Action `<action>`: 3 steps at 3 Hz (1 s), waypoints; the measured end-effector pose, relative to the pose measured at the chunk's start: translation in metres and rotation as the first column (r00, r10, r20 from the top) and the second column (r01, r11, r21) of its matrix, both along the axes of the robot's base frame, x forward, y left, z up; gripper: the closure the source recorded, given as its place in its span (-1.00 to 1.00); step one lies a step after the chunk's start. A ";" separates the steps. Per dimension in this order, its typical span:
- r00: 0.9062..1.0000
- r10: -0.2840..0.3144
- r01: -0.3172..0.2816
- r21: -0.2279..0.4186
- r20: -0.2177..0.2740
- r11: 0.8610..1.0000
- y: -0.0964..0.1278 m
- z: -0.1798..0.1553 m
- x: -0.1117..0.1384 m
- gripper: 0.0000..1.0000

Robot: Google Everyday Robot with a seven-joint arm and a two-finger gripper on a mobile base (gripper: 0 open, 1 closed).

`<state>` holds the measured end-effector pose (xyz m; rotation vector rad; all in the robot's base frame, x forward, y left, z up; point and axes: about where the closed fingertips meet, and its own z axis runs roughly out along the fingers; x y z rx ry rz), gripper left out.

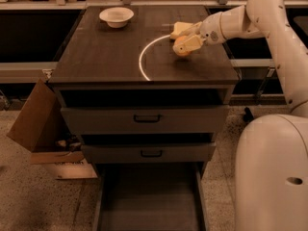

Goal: Pick orange from bottom drawer and place on counter

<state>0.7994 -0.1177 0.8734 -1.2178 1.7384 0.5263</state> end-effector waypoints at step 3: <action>1.000 -0.008 0.008 -0.013 -0.004 1.000 -0.001 -0.004 0.010 -1.00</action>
Offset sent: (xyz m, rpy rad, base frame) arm 0.0159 -0.0089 0.0029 -0.0213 0.0034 -0.0254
